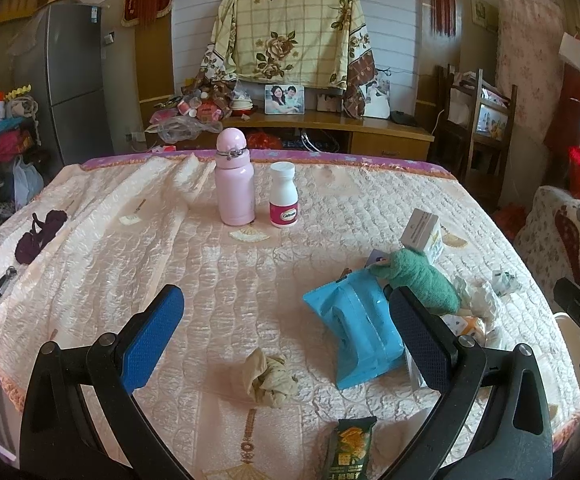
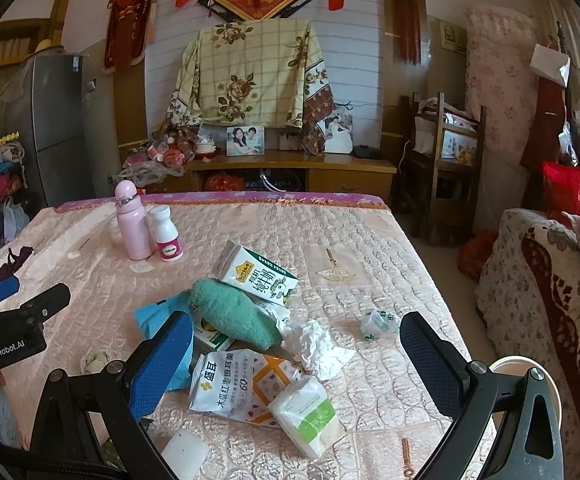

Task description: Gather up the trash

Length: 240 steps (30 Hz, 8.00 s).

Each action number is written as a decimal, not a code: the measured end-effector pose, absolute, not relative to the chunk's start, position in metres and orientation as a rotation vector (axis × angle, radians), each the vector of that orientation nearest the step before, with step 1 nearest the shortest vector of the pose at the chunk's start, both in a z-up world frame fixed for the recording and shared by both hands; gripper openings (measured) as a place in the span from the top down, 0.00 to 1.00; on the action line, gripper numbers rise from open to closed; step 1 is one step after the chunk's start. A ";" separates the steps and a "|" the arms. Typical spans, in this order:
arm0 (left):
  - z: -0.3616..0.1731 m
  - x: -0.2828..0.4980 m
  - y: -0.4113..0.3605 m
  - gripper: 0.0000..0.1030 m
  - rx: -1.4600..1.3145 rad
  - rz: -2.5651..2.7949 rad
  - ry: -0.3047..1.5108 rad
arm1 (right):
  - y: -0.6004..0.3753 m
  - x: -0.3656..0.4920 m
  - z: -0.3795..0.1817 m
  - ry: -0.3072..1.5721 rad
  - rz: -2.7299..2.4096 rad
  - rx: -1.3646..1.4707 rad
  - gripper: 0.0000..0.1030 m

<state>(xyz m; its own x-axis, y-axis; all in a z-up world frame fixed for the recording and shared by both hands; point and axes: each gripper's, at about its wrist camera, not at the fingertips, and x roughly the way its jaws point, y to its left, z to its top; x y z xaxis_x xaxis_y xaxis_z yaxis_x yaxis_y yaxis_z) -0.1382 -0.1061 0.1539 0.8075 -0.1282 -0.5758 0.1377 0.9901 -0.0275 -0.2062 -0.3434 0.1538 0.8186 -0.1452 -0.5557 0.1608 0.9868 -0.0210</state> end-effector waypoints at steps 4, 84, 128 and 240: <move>0.152 -0.136 -0.103 0.01 0.018 -0.136 0.623 | -0.342 -0.206 0.151 0.572 -0.161 0.020 0.00; 0.112 -0.117 -0.088 0.01 0.064 -0.169 0.791 | -0.384 -0.207 0.098 0.815 -0.113 -0.018 0.00; 0.105 -0.165 -0.180 0.82 0.212 -0.579 1.018 | -0.339 -0.205 0.049 1.044 0.276 0.273 0.73; 0.102 -0.131 -0.209 0.74 0.031 -0.558 0.944 | -0.437 -0.213 0.080 0.839 0.148 0.190 0.60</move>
<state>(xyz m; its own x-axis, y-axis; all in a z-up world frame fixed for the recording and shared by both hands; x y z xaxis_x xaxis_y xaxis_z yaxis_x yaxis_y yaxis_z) -0.1310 -0.2089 0.1018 0.4563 -0.4397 -0.7736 0.4659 0.8587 -0.2133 -0.2130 -0.4371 0.0795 0.6594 0.2045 -0.7234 -0.0551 0.9728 0.2248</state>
